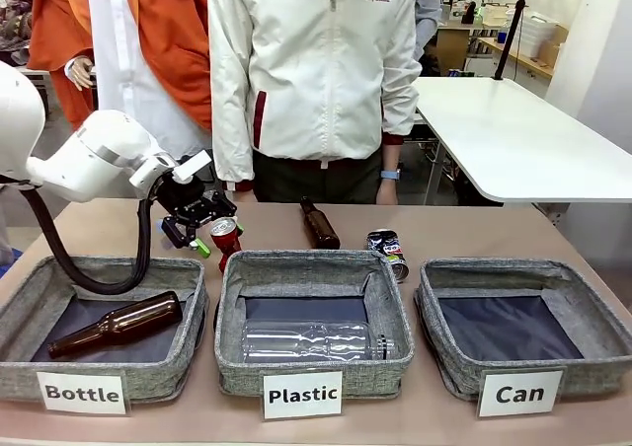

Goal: Sort the can waste into the basket.
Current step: Pick up the can waste from the table and place it in the right Fabric basket.

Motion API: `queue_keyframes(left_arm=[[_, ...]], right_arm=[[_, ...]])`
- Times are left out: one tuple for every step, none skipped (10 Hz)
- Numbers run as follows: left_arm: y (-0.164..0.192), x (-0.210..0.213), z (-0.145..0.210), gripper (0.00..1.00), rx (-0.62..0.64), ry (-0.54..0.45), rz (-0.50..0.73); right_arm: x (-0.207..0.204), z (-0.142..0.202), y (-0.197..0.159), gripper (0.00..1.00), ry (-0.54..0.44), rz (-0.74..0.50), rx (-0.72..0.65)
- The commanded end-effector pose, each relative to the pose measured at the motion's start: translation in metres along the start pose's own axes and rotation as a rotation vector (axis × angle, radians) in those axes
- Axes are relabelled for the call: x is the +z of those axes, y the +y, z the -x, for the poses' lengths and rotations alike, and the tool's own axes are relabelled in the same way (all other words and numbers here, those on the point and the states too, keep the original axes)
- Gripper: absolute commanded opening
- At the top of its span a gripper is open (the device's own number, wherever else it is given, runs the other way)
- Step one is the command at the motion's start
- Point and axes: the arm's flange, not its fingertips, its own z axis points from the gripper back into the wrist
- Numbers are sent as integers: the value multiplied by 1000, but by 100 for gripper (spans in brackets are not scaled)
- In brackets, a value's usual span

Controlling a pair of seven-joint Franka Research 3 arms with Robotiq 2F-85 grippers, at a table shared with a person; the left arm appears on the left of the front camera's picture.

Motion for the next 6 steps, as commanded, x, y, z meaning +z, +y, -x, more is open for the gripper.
queue_keyframes(left_arm=[[4, -1, -1, 100, -22, -43, 41], [5, -5, 0, 100, -22, -42, 56], [6, -7, 1, 100, -19, -65, 84], [6, -8, 0, 100, -24, -69, 75], [6, -10, 0, 100, -32, -79, 73], [6, -11, -1, 100, -44, -83, 73]], right_arm=[[-1, -2, 0, 100, -16, -28, 25], [-1, -2, 0, 100, -16, -28, 25], [-1, -2, 0, 100, -16, -28, 25], [-1, -2, 0, 100, -16, -28, 25], [-1, -2, 0, 100, -16, -28, 25], [-1, -2, 0, 100, -16, -28, 25]])
